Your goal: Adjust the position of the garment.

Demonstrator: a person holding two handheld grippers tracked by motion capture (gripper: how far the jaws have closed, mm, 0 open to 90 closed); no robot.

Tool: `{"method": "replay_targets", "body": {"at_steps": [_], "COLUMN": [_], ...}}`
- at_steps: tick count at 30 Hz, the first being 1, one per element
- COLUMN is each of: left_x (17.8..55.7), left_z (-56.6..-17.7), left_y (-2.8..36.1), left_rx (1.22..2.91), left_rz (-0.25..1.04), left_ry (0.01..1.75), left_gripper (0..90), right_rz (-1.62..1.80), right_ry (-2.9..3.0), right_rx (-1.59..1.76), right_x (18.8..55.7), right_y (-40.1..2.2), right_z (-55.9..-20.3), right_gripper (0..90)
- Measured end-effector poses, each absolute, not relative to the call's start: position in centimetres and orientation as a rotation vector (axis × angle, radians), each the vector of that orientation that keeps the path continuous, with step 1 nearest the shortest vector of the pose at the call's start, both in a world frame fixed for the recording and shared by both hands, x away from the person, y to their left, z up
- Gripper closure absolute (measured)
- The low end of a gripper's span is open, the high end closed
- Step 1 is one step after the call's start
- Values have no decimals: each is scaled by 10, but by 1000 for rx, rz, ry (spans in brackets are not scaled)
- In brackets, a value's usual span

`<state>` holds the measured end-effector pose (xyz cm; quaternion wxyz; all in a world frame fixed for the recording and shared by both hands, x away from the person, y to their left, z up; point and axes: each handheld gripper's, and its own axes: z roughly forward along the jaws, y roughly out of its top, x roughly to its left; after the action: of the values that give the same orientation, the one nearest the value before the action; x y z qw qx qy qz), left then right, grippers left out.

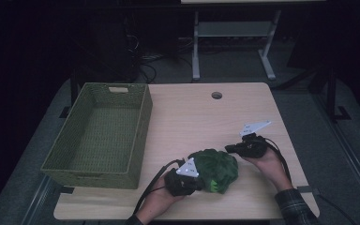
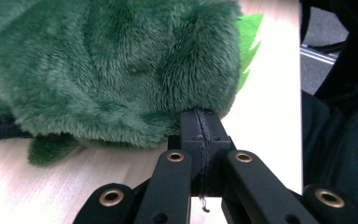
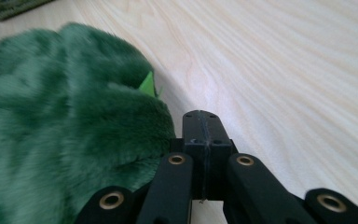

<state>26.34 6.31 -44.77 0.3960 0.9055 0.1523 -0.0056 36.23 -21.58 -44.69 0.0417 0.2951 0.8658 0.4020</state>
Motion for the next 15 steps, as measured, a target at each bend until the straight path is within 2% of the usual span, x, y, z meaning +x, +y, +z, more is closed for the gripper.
{"method": "replay_targets", "body": {"at_steps": [15], "left_x": [289], "left_z": [-457], "left_y": [61], "left_rx": [2321], "left_rz": [32], "left_ry": [455], "left_gripper": [897], "right_rz": [1178], "right_ry": [2721], "right_rx": [892], "right_x": [350], "right_y": [-220], "right_z": [-458], "right_gripper": [900]}}
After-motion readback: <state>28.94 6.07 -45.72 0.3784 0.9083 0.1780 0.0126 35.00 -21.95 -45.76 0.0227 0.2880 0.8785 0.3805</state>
